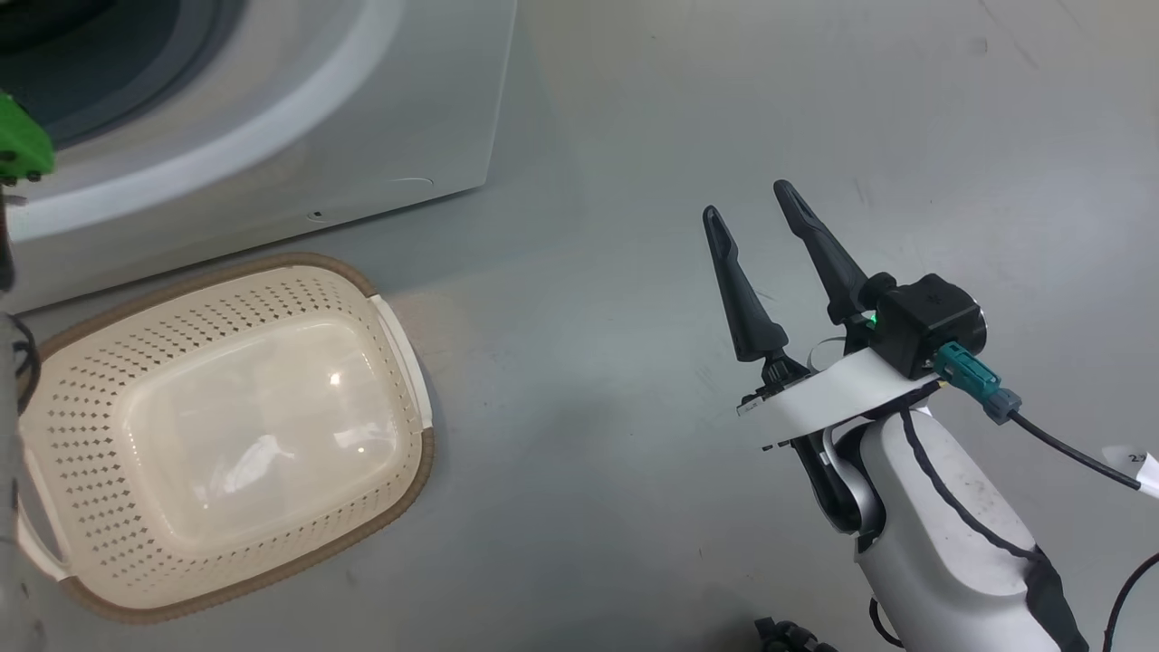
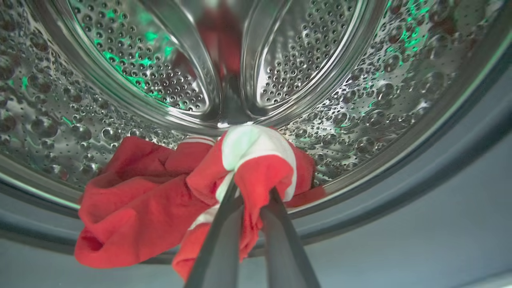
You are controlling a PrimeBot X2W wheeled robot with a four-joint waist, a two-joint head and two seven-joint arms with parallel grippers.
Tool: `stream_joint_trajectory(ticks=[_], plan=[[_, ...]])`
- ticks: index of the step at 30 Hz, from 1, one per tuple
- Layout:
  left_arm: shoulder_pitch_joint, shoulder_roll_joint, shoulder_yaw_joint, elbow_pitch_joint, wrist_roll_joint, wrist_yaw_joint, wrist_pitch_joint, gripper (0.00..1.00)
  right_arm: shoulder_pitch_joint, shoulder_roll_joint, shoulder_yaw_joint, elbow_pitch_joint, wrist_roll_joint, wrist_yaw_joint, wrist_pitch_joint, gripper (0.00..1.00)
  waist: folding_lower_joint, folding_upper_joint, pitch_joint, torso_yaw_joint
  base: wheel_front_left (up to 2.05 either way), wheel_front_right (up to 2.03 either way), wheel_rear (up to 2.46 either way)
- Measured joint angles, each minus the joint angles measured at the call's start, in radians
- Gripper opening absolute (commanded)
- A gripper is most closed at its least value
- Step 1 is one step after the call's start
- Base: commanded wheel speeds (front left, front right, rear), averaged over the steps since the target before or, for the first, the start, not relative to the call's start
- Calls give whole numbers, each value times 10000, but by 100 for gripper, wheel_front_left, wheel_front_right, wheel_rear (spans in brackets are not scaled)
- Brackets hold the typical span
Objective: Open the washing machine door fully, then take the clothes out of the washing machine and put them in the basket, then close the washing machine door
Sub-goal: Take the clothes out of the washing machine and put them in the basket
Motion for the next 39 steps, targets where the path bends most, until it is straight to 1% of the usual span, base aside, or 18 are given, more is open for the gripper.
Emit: stream_joint_trajectory(ticks=[1, 10, 14, 21, 30, 34, 39], plan=[[0, 0, 0, 0, 0, 0, 0, 0, 0, 0, 0, 0, 0, 0, 0, 100, 0, 0, 0, 0, 0, 0, 0], [1034, -533, -2, -616, -86, -84, -1172, 0, 403, -2, -182, 182, -102, -2, 0, 100, 0, 0, -607, 427, 0, 0, 0], [1499, -679, -4, -930, -90, -84, -1465, 0, 493, -8, -282, 278, -201, -2, 0, 100, 0, 0, -895, 613, 0, 0, 0], [2325, -1220, -100, -1858, -82, -77, -1615, 0, 918, -10, -552, 466, -470, 0, 0, 100, 0, 0, -1499, 1005, 0, 0, 0], [3335, -1453, -140, -3043, 98, 148, -1664, 0, 1382, -10, -715, 671, -719, 31, 2, 100, 0, 0, -2263, 1452, 0, 0, 0], [3749, -1476, -140, -3567, 186, 305, -1666, 0, 1572, -21, -742, 805, -859, 111, 2, 100, 0, 0, -2623, 1633, 0, 0, 0], [4252, -1505, -155, -4247, 290, 385, -1682, 0, 1857, -33, -802, 940, -991, 148, 2, 100, 0, 0, -3078, 1842, 0, 0, 0]])
